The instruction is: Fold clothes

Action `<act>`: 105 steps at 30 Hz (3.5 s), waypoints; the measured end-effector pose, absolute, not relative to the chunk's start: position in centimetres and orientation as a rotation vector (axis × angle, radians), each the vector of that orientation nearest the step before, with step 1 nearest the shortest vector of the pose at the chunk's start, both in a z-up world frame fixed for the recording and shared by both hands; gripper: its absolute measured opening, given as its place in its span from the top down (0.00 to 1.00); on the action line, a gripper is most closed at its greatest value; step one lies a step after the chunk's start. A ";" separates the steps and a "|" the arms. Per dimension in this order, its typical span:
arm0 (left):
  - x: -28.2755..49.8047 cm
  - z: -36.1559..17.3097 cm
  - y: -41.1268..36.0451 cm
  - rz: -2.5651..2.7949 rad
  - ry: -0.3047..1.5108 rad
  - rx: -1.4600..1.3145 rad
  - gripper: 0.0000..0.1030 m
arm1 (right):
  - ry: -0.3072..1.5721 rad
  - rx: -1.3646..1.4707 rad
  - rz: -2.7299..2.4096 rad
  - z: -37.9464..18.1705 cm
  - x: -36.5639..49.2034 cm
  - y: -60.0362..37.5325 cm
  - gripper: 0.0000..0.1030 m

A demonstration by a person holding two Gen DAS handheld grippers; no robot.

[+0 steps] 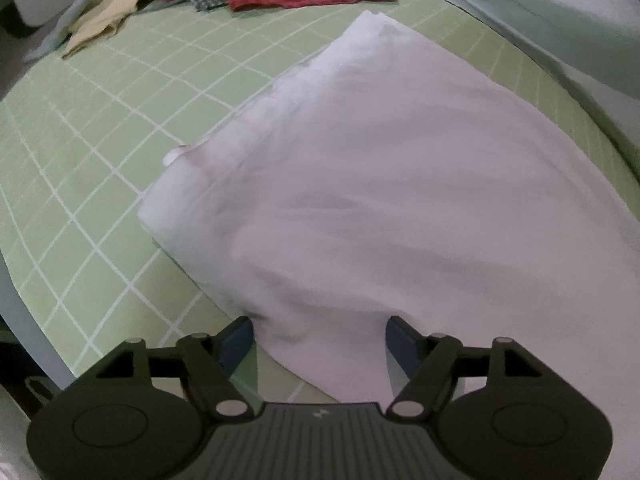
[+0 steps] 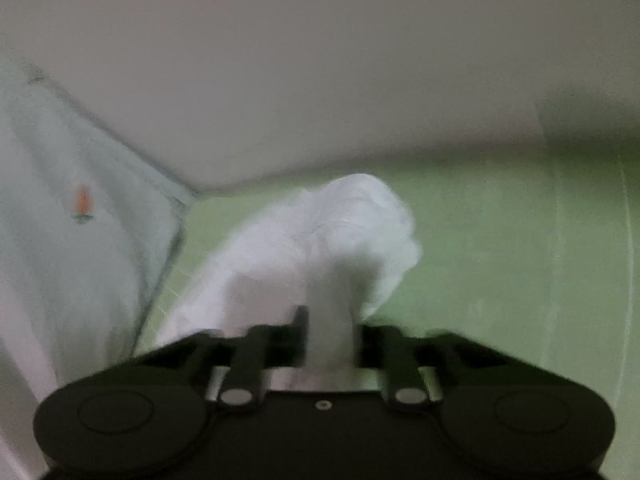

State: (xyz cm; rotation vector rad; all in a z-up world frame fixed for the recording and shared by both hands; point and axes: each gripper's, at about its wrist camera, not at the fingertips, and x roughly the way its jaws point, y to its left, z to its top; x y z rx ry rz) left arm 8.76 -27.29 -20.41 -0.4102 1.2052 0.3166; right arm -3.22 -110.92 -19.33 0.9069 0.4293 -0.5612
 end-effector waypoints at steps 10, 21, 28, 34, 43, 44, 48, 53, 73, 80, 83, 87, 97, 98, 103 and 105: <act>7.8 -20.5 -25.9 0.332 1.188 -0.346 0.28 | 0.702 0.400 -0.693 -19.6 1.2 -108.9 0.66; 5.6 -20.3 -19.0 0.387 1.076 -0.552 0.30 | 0.670 0.161 -0.545 -13.6 0.5 -95.5 0.16; 7.4 -20.9 -18.1 0.293 1.112 -0.513 0.59 | 0.749 0.094 -0.085 -13.3 6.0 -80.5 0.32; 8.1 -20.8 -17.1 0.209 1.150 -0.526 0.83 | 0.800 -0.064 0.309 -14.0 12.7 -64.5 0.83; 9.0 -21.4 -15.7 0.150 1.197 -0.598 0.84 | 0.776 -0.278 0.740 -13.9 18.3 -48.2 0.51; 9.1 -21.5 -15.5 0.148 1.199 -0.608 0.84 | 0.782 -0.311 0.771 -14.4 18.6 -47.0 0.49; 9.3 -21.7 -15.2 0.141 1.204 -0.634 0.84 | 0.860 -0.370 0.841 -16.4 19.6 -45.0 0.58; 9.3 -21.1 -15.6 0.127 1.201 -0.604 0.94 | 0.856 -0.289 0.840 -16.6 19.5 -46.8 0.98; 12.5 -18.4 -15.6 0.239 1.017 -0.576 0.92 | 0.694 -0.215 0.640 -12.8 20.4 -47.4 0.91; 11.5 -18.6 -15.6 0.278 1.010 -0.488 0.54 | 0.676 -0.141 0.461 -12.8 16.1 -50.7 0.28; 11.0 -19.0 -15.3 0.306 1.023 -0.499 0.49 | 0.686 -0.139 0.363 -13.3 13.2 -53.5 0.22; 10.7 -19.8 -15.7 0.323 1.038 -0.522 0.46 | 0.715 -0.097 0.218 -14.3 9.2 -57.9 0.09; 10.6 -20.9 -17.6 0.297 1.037 -0.463 0.41 | 0.803 -0.008 -0.068 -18.3 1.3 -66.3 0.05; 10.6 -21.1 -17.7 0.297 1.036 -0.460 0.40 | 0.817 0.002 -0.077 -18.7 0.7 -66.8 0.04; 10.3 -21.6 -18.6 0.277 1.017 -0.412 0.30 | 0.849 0.058 -0.110 -20.2 -2.1 -68.8 0.00; 10.6 -21.7 -18.9 0.274 1.030 -0.394 0.24 | 0.857 0.051 -0.115 -20.4 -2.6 -68.7 0.00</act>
